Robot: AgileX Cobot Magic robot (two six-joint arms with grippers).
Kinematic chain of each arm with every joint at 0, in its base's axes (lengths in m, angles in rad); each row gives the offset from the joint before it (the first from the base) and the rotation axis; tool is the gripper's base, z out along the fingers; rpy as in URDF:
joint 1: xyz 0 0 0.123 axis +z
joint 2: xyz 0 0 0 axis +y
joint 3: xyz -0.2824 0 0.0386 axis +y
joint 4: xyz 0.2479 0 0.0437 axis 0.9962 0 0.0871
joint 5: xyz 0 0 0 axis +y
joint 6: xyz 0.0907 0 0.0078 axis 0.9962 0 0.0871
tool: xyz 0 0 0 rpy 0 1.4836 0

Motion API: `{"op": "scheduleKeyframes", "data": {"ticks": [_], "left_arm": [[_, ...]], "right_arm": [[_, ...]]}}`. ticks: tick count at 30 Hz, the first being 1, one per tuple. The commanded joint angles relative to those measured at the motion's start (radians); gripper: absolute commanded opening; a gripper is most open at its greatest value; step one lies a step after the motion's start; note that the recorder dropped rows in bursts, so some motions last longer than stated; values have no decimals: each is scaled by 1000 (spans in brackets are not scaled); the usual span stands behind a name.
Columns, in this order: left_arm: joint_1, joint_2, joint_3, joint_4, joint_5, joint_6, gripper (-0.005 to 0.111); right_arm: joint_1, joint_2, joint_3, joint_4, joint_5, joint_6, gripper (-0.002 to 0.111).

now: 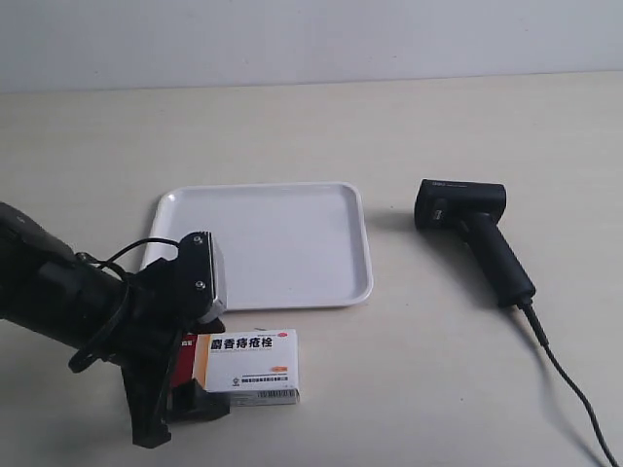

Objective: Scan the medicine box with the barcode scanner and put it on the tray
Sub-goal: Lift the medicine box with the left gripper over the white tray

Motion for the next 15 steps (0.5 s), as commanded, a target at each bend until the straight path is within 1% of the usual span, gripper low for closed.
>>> {"op": "scheduleKeyframes", "data": {"ticks": [1,4,6,7,8,10,12,15], "left_arm": [[-6,-21,-1,18,-16,-7,28],[-6,-100,-16,25,1,-7,0],[-6,-201,-56,46,-1,-7,0],[4,-250,-89,56,-43,-7,0],[14,-276,-116,58,-99,-7,0],[44,-280,-157,72,-129,-7,0],[90,-251,-198,125,-81,-7,0],[152,-158,-250,193,83,-7,0]], "right_arm": [[-6,-6,4,0,-23,-1,1],[-6,-6,4,13,-35,12,1],[-3,-6,4,79,-35,92,1],[-3,-6,4,104,-57,109,1],[-3,-6,4,104,-57,109,1],[-3,-6,-19,104,-57,110,0],[-3,29,-69,104,-62,110,0],[-3,179,-121,142,-71,101,0]]}}
